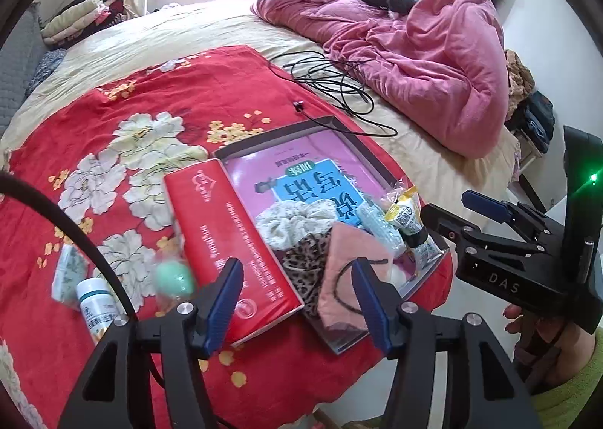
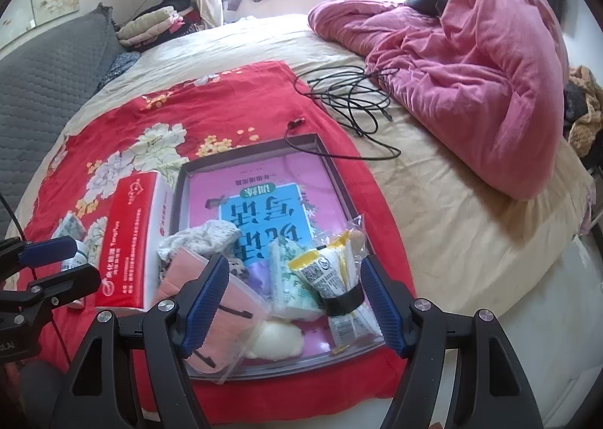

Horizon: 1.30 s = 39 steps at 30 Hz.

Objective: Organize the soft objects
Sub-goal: 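Lift both open tools away from the tray, then move both tools over the white pad and the bagged green ball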

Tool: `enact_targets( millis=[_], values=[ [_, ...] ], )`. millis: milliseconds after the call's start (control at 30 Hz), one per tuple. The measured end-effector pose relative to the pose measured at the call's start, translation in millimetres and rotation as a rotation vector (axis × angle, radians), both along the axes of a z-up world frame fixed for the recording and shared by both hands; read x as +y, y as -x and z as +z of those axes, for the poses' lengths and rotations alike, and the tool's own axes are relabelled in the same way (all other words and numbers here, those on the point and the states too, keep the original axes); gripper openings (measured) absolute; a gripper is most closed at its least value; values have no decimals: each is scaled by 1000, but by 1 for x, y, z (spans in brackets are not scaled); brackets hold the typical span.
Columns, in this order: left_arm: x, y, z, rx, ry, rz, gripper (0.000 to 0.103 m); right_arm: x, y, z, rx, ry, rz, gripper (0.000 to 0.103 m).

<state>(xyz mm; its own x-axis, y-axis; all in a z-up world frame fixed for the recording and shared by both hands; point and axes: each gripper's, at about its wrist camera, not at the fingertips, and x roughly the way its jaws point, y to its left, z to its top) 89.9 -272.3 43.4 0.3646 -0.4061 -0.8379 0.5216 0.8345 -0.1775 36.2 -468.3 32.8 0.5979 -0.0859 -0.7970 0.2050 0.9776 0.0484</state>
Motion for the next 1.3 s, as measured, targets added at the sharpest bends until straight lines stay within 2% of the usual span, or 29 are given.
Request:
enact_targets(
  millis=[300, 700, 967, 1300],
  values=[
    [54, -1, 7, -12, 19, 89, 64, 45, -4, 17, -24, 31, 82, 76],
    [145, -6, 2, 8, 45, 240, 64, 136, -23, 26, -28, 63, 244, 76],
    [192, -5, -3, 10, 27, 316, 64, 192, -29, 21, -9, 86, 344, 76],
    [238, -15, -21, 57, 28, 396, 64, 246, -38, 3, 34, 127, 473, 76]
  ],
)
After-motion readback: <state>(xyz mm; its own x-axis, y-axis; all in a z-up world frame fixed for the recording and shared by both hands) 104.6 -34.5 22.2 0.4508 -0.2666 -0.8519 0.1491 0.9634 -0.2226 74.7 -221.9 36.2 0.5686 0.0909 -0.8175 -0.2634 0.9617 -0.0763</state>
